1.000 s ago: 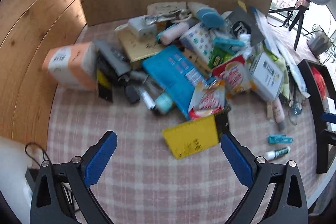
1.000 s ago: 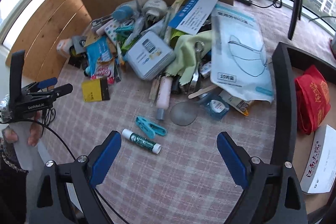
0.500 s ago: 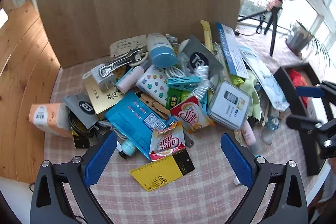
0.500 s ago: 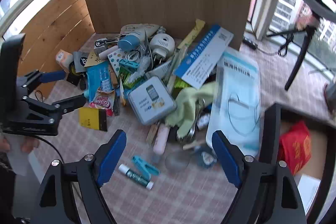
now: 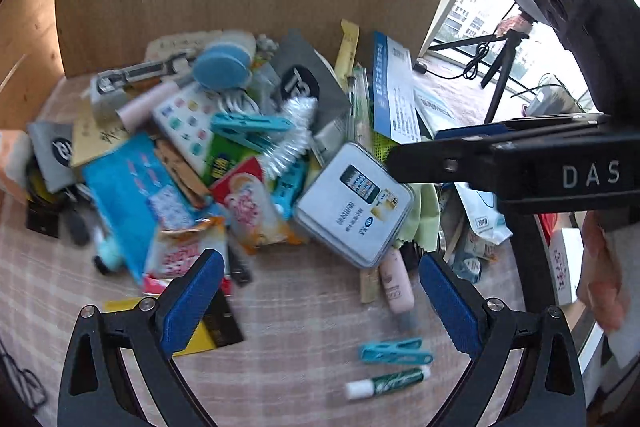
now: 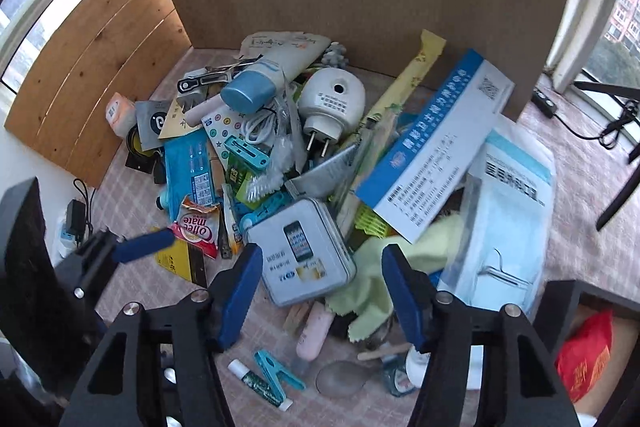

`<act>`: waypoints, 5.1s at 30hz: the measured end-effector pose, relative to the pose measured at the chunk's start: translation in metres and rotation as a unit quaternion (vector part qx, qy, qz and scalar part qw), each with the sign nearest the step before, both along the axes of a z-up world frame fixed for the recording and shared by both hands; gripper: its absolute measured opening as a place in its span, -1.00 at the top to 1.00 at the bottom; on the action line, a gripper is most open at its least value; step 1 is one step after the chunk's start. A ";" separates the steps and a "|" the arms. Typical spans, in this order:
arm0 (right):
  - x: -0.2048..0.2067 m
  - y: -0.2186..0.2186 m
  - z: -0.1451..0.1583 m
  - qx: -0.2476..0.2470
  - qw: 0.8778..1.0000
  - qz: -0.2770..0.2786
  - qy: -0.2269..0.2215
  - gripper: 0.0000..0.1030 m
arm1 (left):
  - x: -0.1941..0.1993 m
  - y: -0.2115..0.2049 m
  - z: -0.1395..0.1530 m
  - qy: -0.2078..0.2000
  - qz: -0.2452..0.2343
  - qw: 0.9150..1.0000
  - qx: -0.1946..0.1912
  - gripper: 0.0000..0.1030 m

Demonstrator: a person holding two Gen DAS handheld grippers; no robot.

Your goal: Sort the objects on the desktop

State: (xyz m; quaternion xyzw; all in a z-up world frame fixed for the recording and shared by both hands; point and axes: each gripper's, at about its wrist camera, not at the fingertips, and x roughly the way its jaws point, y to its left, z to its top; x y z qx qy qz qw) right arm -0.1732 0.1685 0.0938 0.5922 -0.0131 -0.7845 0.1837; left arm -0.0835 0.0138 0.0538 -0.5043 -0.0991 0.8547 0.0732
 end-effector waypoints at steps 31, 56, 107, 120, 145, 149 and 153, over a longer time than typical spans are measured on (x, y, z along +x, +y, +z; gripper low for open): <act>0.008 -0.007 -0.054 -0.066 0.994 -0.038 -0.085 0.22 | -0.005 -0.007 -0.029 -0.035 0.023 0.999 0.021 -0.53; 0.039 0.005 -0.029 -0.074 0.992 -0.089 -0.045 0.41 | 0.035 -0.021 -0.012 -0.022 0.016 0.999 0.042 -0.50; 0.013 -0.022 -0.051 0.022 0.995 -0.038 -0.087 0.33 | -0.002 0.011 -0.050 -0.048 -0.020 0.991 0.122 -0.64; 0.031 -0.005 -0.022 -0.007 0.996 -0.060 -0.059 0.28 | 0.009 0.027 -0.012 -0.019 -0.041 0.995 0.093 -0.65; 0.236 0.289 0.023 -0.020 0.952 -0.303 -0.035 0.25 | 0.056 0.367 0.030 0.001 -0.302 0.951 0.073 -0.65; 0.245 0.315 0.016 -0.019 0.948 -0.316 -0.038 0.25 | 0.055 0.395 0.024 -0.011 -0.302 0.951 0.066 -0.65; 0.237 0.326 0.011 -0.016 0.949 -0.313 -0.041 0.25 | 0.048 0.411 0.020 -0.016 -0.295 0.954 0.049 -0.65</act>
